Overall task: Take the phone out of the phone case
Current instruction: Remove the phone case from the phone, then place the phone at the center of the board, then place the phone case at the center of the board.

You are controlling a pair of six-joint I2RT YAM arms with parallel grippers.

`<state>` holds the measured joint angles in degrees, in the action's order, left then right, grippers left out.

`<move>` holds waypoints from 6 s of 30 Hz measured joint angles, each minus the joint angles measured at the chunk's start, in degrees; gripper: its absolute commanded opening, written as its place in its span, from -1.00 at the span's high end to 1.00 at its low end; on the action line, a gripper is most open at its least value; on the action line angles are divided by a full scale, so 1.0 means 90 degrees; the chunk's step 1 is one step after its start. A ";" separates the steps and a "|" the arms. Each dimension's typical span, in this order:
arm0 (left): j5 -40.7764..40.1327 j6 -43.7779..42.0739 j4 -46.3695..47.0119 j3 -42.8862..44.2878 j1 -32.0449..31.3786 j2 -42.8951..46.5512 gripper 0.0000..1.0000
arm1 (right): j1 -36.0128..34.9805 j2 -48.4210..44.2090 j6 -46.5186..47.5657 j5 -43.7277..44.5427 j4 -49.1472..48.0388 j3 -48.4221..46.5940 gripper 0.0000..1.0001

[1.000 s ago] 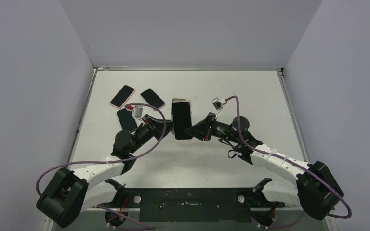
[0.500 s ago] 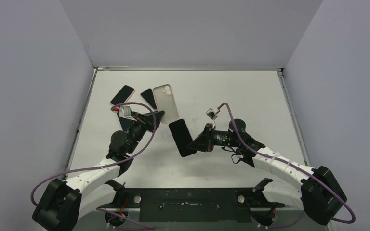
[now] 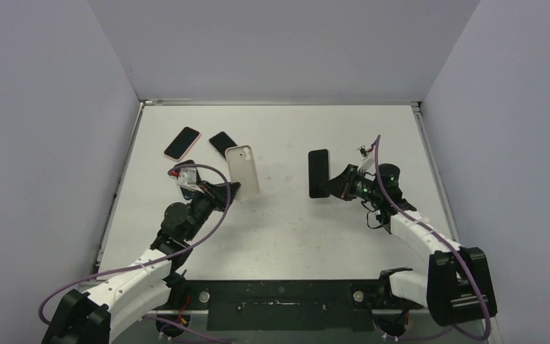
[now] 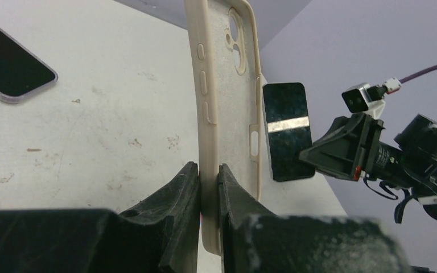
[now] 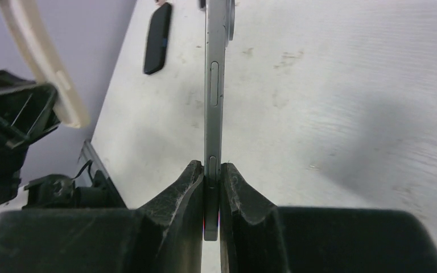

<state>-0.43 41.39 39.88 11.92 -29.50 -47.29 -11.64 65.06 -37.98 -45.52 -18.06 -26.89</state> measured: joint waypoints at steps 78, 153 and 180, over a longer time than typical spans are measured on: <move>0.0389 0.0102 0.0024 -0.0369 -0.0231 -0.0044 1.00 | -0.0719 0.4850 0.0648 0.1163 -0.0466 -0.2786 -0.61; -0.0223 -0.0478 -0.1161 -0.0350 -0.1258 0.0461 -0.58 | -0.3536 0.1290 0.1032 0.5350 0.2926 -0.1511 1.00; -0.1285 -0.0848 -0.2550 -0.0282 -0.1205 0.1290 -0.95 | -0.2499 0.3288 0.1362 0.4656 0.3614 -0.2679 1.00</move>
<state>-11.99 33.76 16.93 9.39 -40.34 -35.68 -34.13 94.65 -25.71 -3.62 14.46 -51.00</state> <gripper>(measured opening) 0.973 0.033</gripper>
